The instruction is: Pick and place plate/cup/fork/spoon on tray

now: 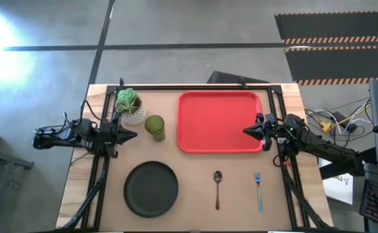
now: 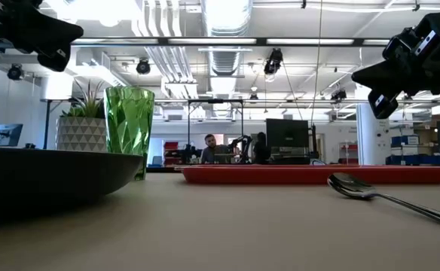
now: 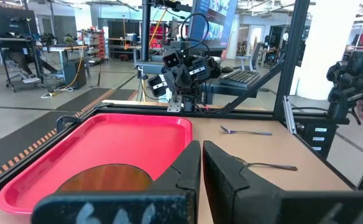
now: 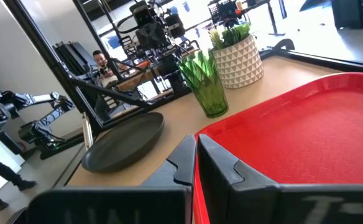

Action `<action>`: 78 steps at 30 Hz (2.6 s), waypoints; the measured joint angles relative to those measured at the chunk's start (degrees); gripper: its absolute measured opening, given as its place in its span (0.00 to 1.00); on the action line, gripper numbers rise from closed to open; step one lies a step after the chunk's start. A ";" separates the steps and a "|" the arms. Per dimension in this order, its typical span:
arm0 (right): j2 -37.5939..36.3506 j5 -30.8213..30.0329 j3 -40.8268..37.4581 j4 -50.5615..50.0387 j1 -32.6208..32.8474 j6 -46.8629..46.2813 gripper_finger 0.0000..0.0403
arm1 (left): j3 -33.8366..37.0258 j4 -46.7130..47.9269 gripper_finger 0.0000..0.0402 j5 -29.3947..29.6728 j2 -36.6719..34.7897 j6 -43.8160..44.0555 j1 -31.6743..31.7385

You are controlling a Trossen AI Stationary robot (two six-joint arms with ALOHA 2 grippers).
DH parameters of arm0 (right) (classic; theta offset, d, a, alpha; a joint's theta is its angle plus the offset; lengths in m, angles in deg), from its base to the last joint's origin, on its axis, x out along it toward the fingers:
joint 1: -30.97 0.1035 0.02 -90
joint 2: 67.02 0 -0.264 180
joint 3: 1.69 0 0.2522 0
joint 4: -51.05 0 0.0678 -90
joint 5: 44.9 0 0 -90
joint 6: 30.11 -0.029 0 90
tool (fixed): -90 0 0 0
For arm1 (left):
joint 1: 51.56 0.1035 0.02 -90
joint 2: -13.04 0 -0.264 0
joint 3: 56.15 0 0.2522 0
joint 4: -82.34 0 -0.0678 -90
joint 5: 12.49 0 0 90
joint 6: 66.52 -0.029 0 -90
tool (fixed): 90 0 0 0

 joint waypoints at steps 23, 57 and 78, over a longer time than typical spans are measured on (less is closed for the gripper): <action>-0.01 -0.41 -0.01 1.25 -0.01 -10.21 0.02 | 0.00 -4.11 0.00 0.00 0.02 3.16 0.01; 1.66 -13.92 7.27 36.96 -0.02 -3.21 0.02 | -14.65 -35.72 0.00 4.32 17.11 -17.90 0.00; 33.15 -18.10 64.40 -30.55 -0.02 13.84 0.41 | -45.82 15.11 0.39 27.53 35.55 -5.98 -0.03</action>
